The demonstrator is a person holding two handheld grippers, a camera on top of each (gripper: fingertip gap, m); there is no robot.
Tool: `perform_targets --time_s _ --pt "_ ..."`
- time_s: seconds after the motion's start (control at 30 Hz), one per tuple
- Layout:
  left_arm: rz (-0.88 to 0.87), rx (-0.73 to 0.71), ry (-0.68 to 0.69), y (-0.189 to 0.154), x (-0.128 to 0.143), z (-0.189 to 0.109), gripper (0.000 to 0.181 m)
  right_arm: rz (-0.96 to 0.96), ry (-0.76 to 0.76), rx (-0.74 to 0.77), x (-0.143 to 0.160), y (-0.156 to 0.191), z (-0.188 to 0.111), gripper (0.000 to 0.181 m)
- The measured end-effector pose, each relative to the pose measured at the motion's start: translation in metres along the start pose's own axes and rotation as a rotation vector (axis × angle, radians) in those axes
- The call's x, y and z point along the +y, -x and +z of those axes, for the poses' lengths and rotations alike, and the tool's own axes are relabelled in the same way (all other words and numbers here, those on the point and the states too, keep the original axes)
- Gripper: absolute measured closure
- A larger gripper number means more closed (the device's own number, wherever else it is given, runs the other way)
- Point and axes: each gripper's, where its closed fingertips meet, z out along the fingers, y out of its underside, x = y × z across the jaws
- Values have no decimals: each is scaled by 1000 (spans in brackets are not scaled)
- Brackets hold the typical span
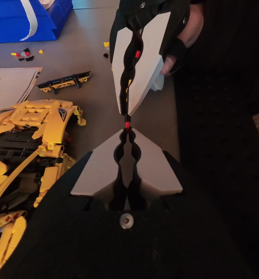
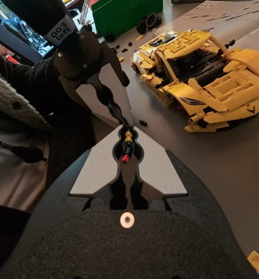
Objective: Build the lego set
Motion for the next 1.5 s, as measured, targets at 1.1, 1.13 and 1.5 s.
perform_targets --time_s 1.1,1.13,1.5 --pt "-21 -279 -6 19 15 -64 179 -63 -200 41 -45 11 15 150" --pt "-16 -283 -20 16 14 -69 179 -62 -187 22 -45 15 20 153" --pt "-43 -325 -81 -2 24 -102 178 -58 -257 -101 -71 53 51 174"
